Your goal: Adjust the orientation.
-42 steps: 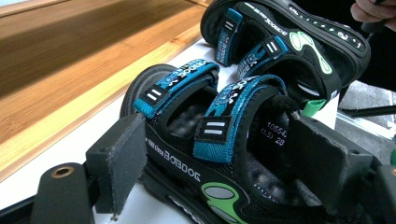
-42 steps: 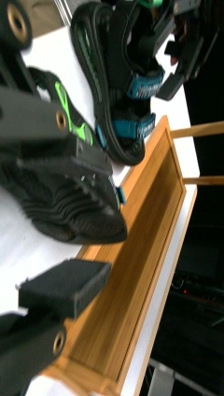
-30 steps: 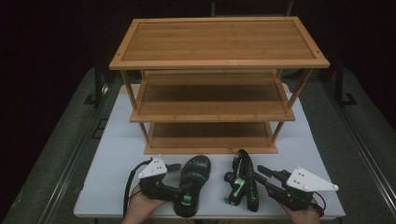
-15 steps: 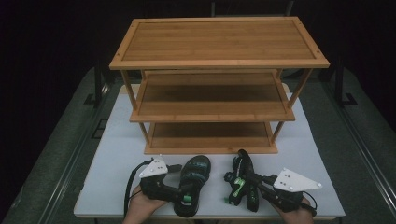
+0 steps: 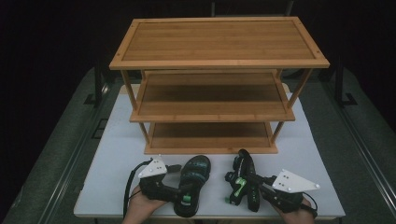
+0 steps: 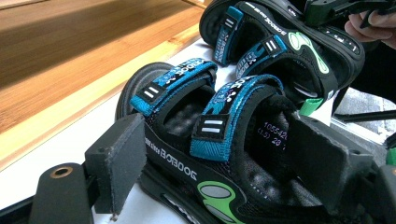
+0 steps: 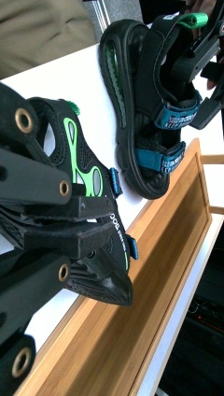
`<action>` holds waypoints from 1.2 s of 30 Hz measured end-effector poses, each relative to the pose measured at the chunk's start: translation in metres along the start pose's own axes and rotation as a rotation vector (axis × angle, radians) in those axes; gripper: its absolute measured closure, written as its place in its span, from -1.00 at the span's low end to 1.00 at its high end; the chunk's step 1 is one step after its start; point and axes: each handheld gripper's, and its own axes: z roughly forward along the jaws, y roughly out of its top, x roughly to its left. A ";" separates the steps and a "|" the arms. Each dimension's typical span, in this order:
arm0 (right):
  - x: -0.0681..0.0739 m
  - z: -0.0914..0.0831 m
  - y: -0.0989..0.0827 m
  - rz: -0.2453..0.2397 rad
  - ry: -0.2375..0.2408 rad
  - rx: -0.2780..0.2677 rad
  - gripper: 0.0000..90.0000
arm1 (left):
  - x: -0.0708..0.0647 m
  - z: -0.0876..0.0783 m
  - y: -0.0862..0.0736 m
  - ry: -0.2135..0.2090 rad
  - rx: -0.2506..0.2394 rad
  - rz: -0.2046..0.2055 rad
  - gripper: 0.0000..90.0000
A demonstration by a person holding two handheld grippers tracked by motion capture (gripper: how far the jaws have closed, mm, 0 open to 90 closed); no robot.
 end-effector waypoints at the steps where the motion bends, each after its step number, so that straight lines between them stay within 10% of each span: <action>1: 0.000 -0.001 0.000 0.001 -0.001 -0.001 0.89 | 0.000 0.000 0.000 0.000 0.000 -0.001 -0.56; 36: -0.020 -0.026 -0.012 0.065 -0.126 0.007 0.85 | 0.002 -0.003 -0.001 0.010 -0.004 -0.005 -0.54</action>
